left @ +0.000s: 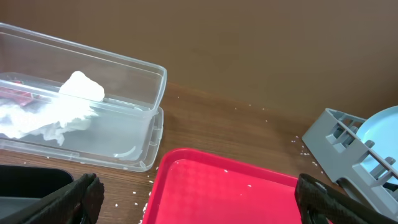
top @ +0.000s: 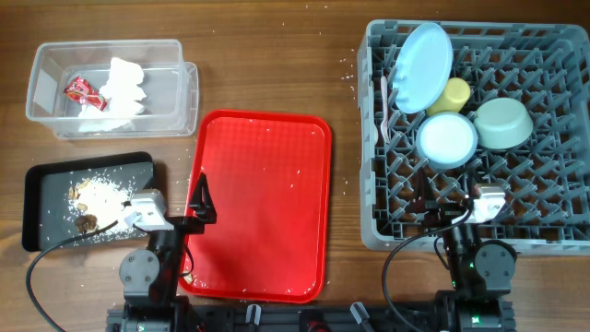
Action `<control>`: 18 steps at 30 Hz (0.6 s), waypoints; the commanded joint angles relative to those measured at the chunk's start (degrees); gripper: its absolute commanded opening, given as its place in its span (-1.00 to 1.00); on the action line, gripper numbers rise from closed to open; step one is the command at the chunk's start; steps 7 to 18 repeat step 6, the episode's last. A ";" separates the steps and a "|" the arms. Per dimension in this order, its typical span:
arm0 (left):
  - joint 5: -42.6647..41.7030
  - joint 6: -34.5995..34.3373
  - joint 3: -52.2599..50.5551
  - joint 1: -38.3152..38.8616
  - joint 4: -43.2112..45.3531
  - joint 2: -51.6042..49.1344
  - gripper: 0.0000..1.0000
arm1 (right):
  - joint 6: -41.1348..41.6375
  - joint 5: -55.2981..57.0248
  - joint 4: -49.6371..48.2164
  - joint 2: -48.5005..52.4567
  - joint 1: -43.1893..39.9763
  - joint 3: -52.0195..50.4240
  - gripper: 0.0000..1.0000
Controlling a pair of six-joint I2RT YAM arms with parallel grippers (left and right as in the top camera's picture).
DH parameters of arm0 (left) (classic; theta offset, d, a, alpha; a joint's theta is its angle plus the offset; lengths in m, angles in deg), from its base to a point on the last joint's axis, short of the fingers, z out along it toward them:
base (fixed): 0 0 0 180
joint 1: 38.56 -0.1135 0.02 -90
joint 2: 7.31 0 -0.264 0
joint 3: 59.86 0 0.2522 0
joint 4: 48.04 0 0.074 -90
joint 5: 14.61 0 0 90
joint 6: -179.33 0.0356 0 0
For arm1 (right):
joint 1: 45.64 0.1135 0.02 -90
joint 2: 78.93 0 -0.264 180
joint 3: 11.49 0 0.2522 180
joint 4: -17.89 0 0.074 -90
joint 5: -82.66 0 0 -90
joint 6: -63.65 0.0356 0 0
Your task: Sort waste into correct bins and load items into the dishwasher rack
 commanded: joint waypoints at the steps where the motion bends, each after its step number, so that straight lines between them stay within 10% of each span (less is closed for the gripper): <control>1: -0.90 1.38 -0.39 0.28 -0.11 0.61 1.00 | -0.70 -0.07 -0.20 -0.26 -0.28 -0.04 0.99; 18: -0.90 1.36 -0.39 0.28 -0.11 0.61 1.00 | -0.70 -0.07 -0.20 -0.26 -0.28 -0.04 0.99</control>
